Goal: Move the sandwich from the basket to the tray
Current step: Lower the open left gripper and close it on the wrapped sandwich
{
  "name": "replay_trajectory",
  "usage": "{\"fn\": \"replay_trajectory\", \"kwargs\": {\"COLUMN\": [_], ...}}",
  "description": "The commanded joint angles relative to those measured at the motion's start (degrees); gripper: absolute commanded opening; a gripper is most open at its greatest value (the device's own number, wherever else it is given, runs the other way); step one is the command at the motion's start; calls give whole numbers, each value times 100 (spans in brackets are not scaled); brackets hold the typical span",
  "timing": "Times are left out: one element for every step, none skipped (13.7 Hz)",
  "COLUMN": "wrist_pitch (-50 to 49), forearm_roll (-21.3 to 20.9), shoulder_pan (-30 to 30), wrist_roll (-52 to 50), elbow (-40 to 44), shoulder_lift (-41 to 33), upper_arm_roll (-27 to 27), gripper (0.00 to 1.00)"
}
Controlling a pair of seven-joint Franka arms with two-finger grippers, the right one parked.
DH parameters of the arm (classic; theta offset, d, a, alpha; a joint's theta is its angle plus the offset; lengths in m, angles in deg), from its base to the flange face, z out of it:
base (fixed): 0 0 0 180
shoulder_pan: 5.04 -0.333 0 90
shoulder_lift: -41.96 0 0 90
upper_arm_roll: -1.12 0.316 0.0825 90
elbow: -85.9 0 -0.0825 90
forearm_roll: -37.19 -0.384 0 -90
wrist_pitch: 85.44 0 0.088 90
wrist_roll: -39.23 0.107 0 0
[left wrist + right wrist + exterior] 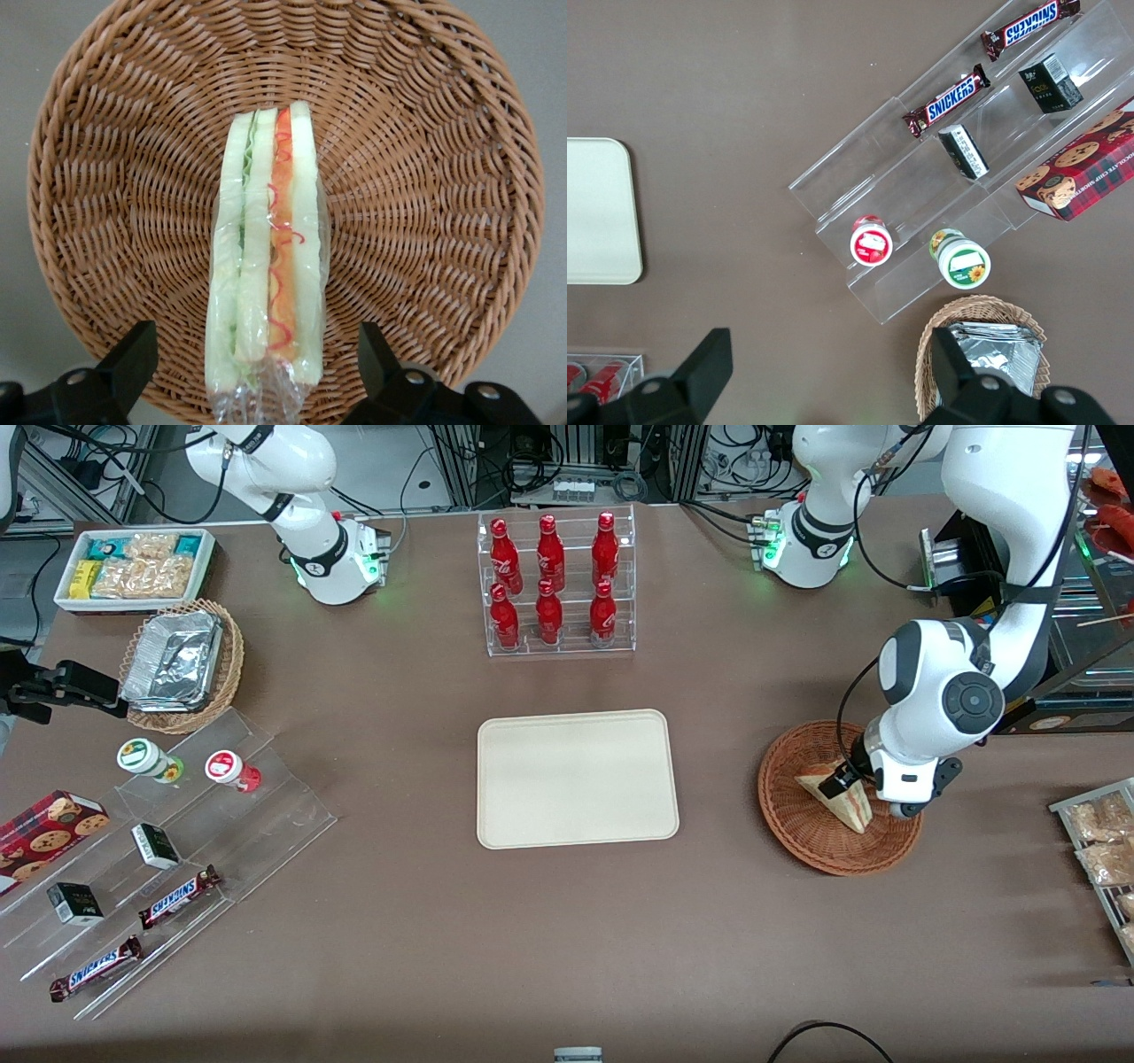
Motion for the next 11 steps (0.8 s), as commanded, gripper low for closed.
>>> {"fn": "replay_trajectory", "kwargs": {"wrist_pitch": [213,275,284,284,275,267,240,188,31,-180,-512], "forearm_roll": [-52,-52,-52,-44,-43,-43,-43,-52,-52,-52,-44], "shoulder_pan": [9,9,1,1,1,1,1,1,9,18,44], "wrist_roll": [-137,-146,-154,-163,-172,-172,-172,-181,-164,-155,-146], "elbow": [-108,-143,-161,-170,-170,-179,-170,-170,-126,-30,197], "shoulder_lift": [27,36,36,36,36,27,10,-34,-113,-174,-236], "upper_arm_roll": [-15,-15,-15,-15,-15,-15,-6,-15,-15,-32,-59], "gripper": [99,85,57,23,1,0,0,0,0,0,0]}}
